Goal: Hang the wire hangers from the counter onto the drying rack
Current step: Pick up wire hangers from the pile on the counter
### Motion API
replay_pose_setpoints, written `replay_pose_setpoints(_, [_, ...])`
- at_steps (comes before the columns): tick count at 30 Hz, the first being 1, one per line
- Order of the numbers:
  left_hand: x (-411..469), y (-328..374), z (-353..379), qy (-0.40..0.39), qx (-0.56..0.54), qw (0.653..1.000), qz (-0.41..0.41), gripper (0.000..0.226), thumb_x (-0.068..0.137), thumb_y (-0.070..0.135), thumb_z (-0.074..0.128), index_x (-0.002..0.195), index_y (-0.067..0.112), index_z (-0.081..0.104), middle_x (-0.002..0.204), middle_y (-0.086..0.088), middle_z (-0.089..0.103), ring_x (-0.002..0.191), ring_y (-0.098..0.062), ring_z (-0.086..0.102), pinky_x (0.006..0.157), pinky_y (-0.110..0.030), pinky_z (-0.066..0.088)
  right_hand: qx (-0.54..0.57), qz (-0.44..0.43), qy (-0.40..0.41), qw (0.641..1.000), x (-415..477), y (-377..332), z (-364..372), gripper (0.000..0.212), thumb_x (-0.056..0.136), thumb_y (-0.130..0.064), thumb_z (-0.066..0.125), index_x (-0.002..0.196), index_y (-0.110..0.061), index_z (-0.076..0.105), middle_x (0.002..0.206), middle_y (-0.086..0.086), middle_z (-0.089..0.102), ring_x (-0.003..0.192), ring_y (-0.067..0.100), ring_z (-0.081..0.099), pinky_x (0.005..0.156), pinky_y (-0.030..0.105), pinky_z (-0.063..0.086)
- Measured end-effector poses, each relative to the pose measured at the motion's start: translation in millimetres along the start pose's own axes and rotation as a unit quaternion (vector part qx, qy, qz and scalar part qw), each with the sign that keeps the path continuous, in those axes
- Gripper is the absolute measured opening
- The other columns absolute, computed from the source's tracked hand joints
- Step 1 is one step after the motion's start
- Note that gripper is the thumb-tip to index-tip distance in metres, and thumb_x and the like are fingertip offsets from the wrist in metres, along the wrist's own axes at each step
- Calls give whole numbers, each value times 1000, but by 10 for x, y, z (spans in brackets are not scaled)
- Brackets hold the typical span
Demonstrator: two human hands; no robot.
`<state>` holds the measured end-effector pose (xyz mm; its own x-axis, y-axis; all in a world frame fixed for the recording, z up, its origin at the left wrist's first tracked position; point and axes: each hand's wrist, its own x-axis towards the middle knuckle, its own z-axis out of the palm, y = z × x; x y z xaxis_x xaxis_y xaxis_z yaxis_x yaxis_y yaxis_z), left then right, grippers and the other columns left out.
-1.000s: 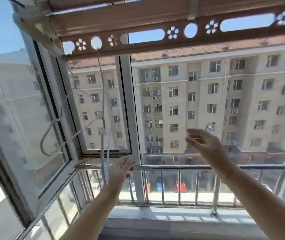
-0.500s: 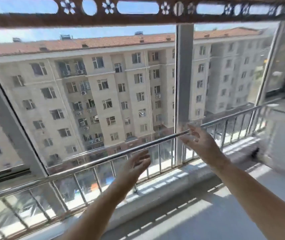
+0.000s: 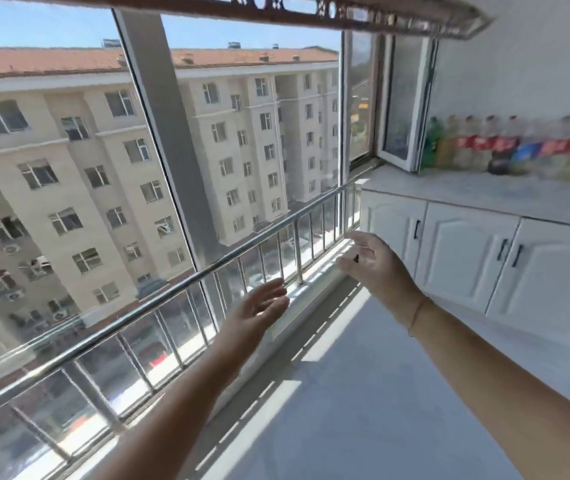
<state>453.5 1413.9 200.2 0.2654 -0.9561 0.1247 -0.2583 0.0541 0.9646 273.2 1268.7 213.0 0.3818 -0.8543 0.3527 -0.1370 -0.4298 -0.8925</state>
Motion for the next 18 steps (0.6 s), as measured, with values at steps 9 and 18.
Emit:
replay_pose_setpoints(9, [1547, -121, 863, -104, -13, 994, 29, 40, 89, 17, 59, 128, 13, 54, 120, -2, 64, 108, -1, 59, 80, -8, 47, -12, 63, 118, 991, 669, 793, -941, 50, 82, -26, 67, 127, -21, 47, 136, -1, 46, 126, 14, 44, 91, 22, 34])
replay_pose_setpoints(18, [3152, -52, 1719, -197, -31, 979, 44, 34, 88, 28, 62, 122, 26, 60, 117, 13, 65, 104, 7, 60, 92, -15, 45, -50, 111, 234, 965, 1456, 1485, -1828, 48, 83, -25, 66, 127, -23, 47, 133, -5, 47, 117, 10, 47, 88, 21, 36])
